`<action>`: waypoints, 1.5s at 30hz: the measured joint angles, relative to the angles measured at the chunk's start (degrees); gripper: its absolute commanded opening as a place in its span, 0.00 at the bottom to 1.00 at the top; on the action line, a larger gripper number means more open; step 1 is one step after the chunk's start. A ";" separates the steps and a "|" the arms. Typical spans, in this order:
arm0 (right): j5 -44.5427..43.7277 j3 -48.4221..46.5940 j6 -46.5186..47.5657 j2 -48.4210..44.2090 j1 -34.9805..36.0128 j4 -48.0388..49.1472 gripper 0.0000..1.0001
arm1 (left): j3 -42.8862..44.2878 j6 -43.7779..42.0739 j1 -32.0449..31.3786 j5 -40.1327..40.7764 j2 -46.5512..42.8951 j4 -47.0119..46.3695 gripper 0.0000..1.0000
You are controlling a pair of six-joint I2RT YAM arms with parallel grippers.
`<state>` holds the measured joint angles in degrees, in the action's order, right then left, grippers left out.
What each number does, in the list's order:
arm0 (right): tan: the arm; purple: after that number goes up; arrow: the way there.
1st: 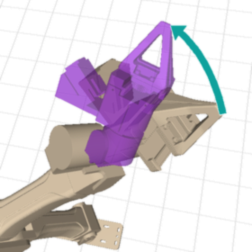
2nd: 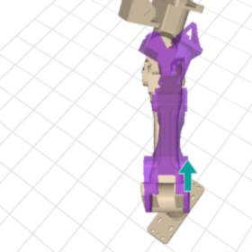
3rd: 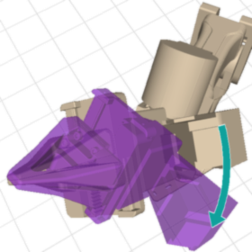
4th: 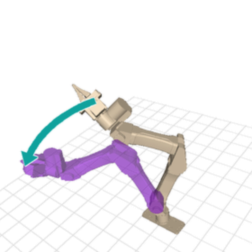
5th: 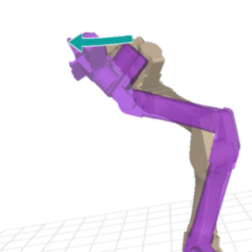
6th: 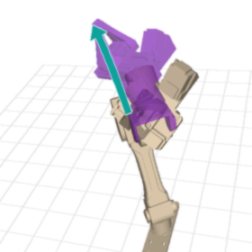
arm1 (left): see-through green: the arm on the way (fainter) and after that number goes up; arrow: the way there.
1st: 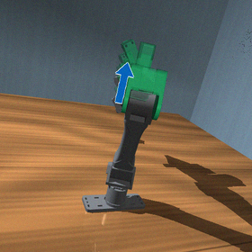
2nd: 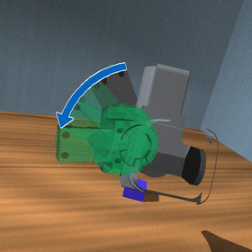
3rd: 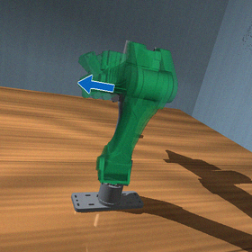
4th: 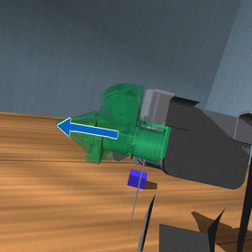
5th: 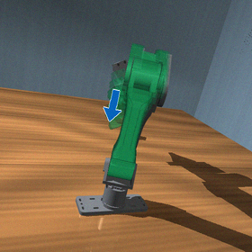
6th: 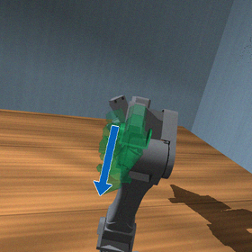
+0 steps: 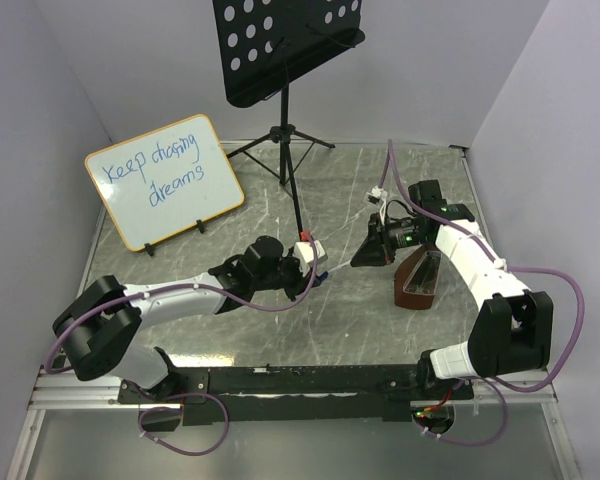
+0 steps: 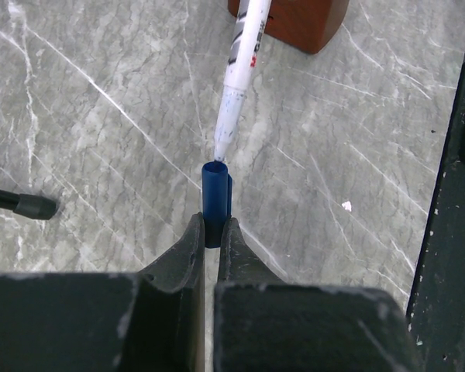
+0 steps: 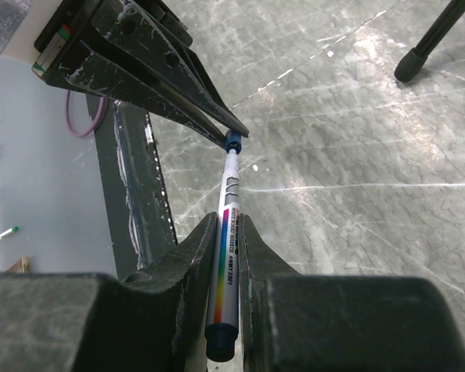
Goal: Write a sentence on the whiteboard
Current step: Close the whiteboard marker at the center of the board.
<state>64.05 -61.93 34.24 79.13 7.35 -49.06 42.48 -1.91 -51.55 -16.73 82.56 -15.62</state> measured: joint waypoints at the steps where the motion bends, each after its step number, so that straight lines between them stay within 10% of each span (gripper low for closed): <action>1: -0.02 -0.02 0.00 0.07 0.17 -0.02 0.00 | 0.07 0.00 0.00 -0.11 0.07 0.02 0.01; 27: -2.71 -4.42 3.74 9.62 7.63 -3.96 0.00 | 10.67 -7.87 0.61 -6.01 4.11 17.66 0.01; 45: -0.94 -4.55 2.45 14.12 8.44 -2.01 0.00 | 1.60 7.10 1.60 -7.37 4.66 1.99 0.01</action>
<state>63.11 -66.48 36.69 93.25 15.79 -51.07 44.07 5.19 -49.95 -24.10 87.22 -13.63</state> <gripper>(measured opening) 0.201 0.049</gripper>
